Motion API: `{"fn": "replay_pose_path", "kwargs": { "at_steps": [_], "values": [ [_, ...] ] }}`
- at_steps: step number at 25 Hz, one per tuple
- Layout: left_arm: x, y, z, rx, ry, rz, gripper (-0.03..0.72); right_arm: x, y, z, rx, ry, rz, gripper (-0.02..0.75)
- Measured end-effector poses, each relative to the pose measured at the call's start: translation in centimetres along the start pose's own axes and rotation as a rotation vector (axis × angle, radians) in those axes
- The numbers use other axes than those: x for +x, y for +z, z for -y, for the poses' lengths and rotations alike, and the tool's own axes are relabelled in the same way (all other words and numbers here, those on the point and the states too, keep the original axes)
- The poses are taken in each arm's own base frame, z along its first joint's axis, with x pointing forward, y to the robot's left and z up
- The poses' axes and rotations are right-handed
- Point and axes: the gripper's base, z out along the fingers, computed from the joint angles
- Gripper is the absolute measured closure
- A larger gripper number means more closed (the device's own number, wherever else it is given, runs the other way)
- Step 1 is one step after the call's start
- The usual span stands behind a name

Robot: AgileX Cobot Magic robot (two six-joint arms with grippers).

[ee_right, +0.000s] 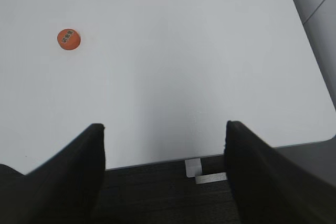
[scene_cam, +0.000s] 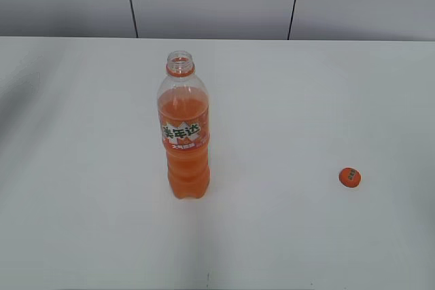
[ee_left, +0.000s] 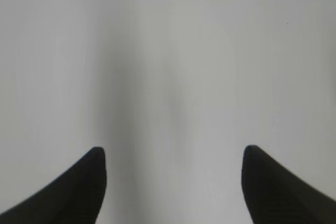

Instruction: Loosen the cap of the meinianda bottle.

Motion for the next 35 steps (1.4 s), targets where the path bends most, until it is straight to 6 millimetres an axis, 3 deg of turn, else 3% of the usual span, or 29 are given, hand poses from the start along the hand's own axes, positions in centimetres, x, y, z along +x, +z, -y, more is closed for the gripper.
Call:
{"fn": "replay_pose_path", "kwargs": {
  "at_steps": [4, 7, 16, 26, 35],
  "values": [
    [1.5, -5.3, 0.5, -0.031, 0.012, 0.13, 0.2, 0.0, 0.0, 0.0, 0.003, -0.002, 0.0, 0.206],
    [3.6, -7.9, 1.0, -0.047, 0.015, 0.204, 0.2, 0.0, 0.0, 0.1, 0.007, -0.004, 0.0, 0.206],
    [14.1, -10.6, 3.2, -0.07, 0.011, 0.35, 0.221, 0.0, 0.0, 0.3, 0.028, -0.015, -0.001, 0.206],
    [23.7, -9.3, 6.0, 0.05, -0.042, 0.266, 0.263, 0.0, 0.0, 0.6, 0.062, -0.033, -0.002, 0.206],
    [28.1, -9.4, 7.0, 0.067, -0.095, 0.287, 0.263, 0.0, 0.0, 0.7, 0.076, -0.04, -0.002, 0.206]
  ]
}}
